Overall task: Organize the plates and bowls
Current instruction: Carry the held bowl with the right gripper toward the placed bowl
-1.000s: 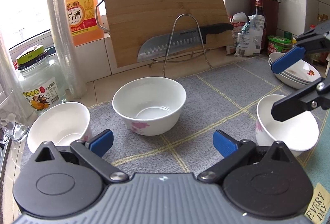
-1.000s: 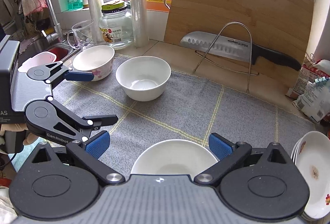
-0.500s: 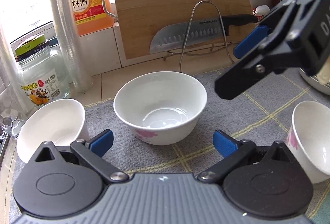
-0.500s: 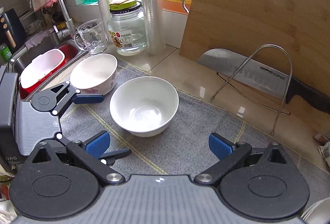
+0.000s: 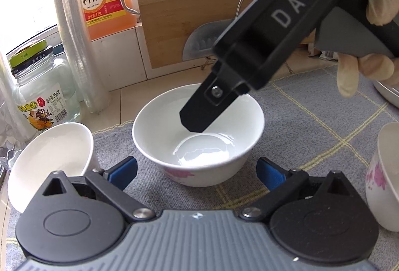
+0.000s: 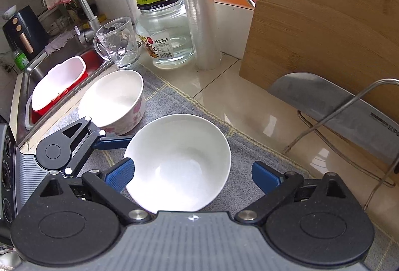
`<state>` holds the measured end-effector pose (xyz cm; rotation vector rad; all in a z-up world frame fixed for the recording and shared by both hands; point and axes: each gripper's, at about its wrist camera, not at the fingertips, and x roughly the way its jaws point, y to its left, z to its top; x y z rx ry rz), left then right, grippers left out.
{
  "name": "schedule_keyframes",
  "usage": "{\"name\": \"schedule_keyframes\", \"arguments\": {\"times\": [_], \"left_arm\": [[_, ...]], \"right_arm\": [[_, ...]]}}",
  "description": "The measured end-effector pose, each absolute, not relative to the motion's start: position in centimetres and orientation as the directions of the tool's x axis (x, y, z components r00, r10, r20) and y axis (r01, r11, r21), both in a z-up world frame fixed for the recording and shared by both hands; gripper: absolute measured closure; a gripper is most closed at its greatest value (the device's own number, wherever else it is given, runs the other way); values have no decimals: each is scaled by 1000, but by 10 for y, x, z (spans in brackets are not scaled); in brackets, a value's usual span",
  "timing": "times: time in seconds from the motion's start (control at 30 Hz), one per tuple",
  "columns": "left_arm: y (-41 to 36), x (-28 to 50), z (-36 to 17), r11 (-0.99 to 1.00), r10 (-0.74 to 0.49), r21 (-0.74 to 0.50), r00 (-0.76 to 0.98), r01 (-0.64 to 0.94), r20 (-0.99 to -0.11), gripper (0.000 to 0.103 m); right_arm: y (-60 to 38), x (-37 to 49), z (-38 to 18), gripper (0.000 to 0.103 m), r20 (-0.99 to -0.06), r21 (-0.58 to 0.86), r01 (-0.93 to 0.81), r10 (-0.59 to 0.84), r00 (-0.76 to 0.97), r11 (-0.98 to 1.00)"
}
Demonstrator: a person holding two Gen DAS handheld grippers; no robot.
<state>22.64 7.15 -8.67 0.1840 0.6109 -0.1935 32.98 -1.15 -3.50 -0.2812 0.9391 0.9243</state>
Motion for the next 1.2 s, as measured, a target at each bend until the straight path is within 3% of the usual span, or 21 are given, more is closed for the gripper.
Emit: {"name": "schedule_keyframes", "arguments": {"times": [0.53, 1.2], "left_arm": [[74, 225, -83, 966, -154, 90, 818, 243, -554, 15], [75, 216, -73, 962, -156, 93, 795, 257, -586, 15]], "right_arm": [[2, 342, -46, 18, -794, 211, -793, 573, 202, 571], [-1, 333, -36, 19, -779, 255, -775, 597, 189, 578]]}}
